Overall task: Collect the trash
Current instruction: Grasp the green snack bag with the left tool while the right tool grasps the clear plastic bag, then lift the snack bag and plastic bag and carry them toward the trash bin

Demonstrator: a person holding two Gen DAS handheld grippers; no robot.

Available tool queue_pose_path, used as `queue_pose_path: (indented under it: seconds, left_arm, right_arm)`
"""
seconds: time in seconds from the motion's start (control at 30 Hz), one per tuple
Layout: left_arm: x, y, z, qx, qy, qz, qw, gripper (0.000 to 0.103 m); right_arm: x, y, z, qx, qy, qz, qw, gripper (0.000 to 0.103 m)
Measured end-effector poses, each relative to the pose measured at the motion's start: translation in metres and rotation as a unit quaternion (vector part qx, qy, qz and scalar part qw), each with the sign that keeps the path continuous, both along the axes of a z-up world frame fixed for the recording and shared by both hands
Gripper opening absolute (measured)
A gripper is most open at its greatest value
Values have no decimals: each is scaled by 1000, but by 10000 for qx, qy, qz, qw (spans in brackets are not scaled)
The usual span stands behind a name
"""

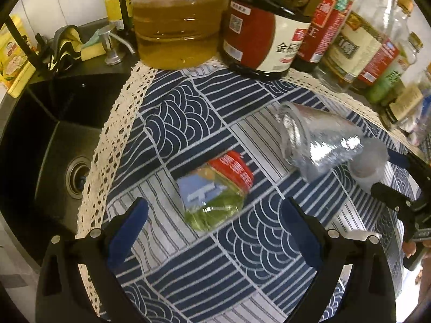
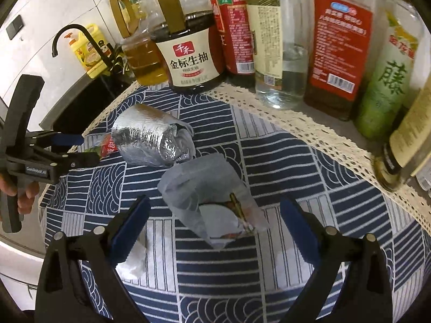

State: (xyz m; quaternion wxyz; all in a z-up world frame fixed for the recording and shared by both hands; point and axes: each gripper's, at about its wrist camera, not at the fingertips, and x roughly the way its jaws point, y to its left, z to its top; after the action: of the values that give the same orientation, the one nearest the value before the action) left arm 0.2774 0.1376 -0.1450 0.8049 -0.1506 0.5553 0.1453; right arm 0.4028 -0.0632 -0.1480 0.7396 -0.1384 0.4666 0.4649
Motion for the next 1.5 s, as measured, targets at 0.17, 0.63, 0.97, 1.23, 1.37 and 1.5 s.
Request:
queue_pose_path:
  seconds: [0.17,0.63,0.97,1.23,1.37,1.5]
  left_arm:
    - [10,3,-10,119,147,-23,9998,95]
    - [21,20,-26,97,222,258,9994,90]
    - [29,13,-27,298,201,119,9993,69]
    - [28,10,-21,368,110,-23,9993,60]
    - [24,10,-19,318,3,10,9995,59]
    - [9,3,-13,282,-78,-21,9996,59]
  right_arm:
    - [6,6,-4,-17,7,113,9999,92]
    - [10,12,-10,-161,96,441,9989,59]
    - [12,-8,-2,78,234,248,9994,58]
    - [6,-18,5,149,229,147,9995,58]
    - [0,-22,7,133,221,128,9996,58]
    - [-4,-25,11,144,206,80,9997,58]
